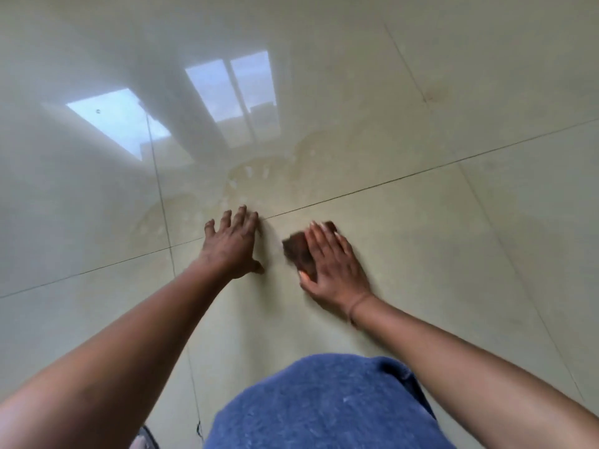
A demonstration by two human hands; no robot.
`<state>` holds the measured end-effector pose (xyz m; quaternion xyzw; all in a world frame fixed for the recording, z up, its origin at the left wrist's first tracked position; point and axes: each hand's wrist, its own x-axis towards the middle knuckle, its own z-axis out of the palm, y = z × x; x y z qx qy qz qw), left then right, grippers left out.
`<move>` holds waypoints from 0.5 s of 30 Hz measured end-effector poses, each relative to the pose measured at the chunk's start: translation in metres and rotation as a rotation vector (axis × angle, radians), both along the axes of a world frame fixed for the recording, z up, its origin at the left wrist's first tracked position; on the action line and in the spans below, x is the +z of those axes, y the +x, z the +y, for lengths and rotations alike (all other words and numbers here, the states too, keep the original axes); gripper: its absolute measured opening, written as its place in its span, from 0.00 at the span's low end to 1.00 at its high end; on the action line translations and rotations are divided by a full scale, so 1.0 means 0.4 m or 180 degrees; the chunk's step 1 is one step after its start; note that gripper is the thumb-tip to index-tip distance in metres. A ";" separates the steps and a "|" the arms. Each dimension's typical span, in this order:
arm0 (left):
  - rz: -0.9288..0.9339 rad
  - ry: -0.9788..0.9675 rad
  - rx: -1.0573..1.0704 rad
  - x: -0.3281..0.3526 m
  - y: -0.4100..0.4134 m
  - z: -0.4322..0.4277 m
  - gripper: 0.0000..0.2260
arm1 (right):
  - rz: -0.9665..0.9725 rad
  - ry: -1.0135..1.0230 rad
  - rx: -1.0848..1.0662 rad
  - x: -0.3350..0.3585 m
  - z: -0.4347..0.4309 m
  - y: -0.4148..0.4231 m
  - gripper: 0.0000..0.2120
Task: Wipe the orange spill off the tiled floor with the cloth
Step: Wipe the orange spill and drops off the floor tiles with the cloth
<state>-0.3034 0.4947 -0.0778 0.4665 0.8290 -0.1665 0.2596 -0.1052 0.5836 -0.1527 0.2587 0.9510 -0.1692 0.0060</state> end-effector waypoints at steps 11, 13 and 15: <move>-0.0562 0.0590 0.0293 -0.045 -0.054 -0.093 0.54 | -0.0083 0.0228 0.0032 -0.012 -0.010 -0.281 0.40; -0.0441 0.0676 0.0351 -0.039 -0.093 -0.123 0.52 | -0.0098 0.0257 0.0754 -0.009 -0.011 -0.206 0.39; -0.0293 0.0644 0.0488 -0.035 -0.141 -0.153 0.53 | 0.0002 0.0321 0.0554 -0.016 0.059 -0.202 0.39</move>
